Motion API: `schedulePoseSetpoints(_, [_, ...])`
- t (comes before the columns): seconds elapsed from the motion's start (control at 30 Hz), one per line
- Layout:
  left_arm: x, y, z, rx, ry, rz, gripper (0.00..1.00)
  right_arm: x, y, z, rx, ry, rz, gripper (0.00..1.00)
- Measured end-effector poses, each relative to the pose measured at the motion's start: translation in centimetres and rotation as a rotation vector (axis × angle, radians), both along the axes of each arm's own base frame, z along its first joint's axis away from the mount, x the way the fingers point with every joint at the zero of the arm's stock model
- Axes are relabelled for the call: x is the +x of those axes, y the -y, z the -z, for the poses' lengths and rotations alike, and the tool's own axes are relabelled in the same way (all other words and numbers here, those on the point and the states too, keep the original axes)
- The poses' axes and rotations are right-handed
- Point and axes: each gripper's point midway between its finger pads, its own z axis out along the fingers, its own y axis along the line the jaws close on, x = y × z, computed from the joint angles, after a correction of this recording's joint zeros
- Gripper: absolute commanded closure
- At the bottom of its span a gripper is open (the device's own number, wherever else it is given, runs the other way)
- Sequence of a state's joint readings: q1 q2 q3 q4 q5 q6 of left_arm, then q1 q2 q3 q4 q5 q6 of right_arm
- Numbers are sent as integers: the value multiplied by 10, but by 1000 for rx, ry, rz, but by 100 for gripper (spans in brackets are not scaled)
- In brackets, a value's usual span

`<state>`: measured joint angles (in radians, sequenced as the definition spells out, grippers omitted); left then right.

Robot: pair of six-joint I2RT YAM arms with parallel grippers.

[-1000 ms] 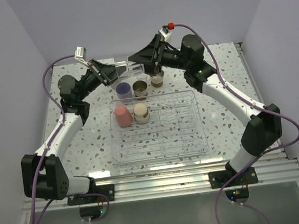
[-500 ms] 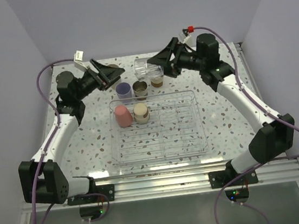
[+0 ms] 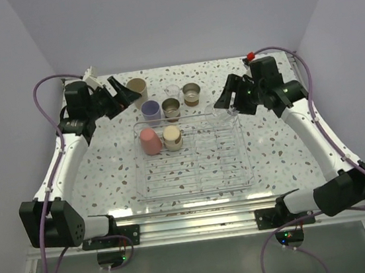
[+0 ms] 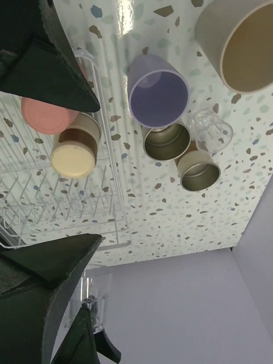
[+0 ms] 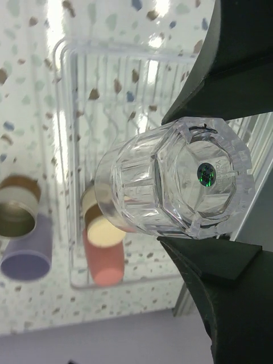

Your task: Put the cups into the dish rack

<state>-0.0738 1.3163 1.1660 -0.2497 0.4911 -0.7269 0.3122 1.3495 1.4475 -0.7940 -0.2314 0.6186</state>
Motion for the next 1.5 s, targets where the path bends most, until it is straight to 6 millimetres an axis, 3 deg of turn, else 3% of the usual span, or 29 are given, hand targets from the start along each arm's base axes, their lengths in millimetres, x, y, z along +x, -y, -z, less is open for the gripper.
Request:
schedulePoseSetpoints(0.2, [2,-5,21,49,-60,-11,11,-20,27,57,-166,-137,24,100])
schedulePoseSetpoints(0.57, [2,-12,28,99,-78,-23,12,-19,47,106,-321,-228,32,100])
schedulePoseSetpoints(0.97, [3,-15,34,130,-90,-26,12,1,46,130,-379,-232,20,100])
schedulePoseSetpoints(1.23, [5,-15,38,133,-102,-25,13,21,48,125,-539,-162,13,100])
schedulePoseSetpoints(1.47, [5,-15,39,133,-102,-25,13,27,44,131,-640,-138,-2,100])
schedulePoseSetpoints(1.5, [5,-15,39,133,-102,-25,13,27,43,132,-648,-136,-2,91])
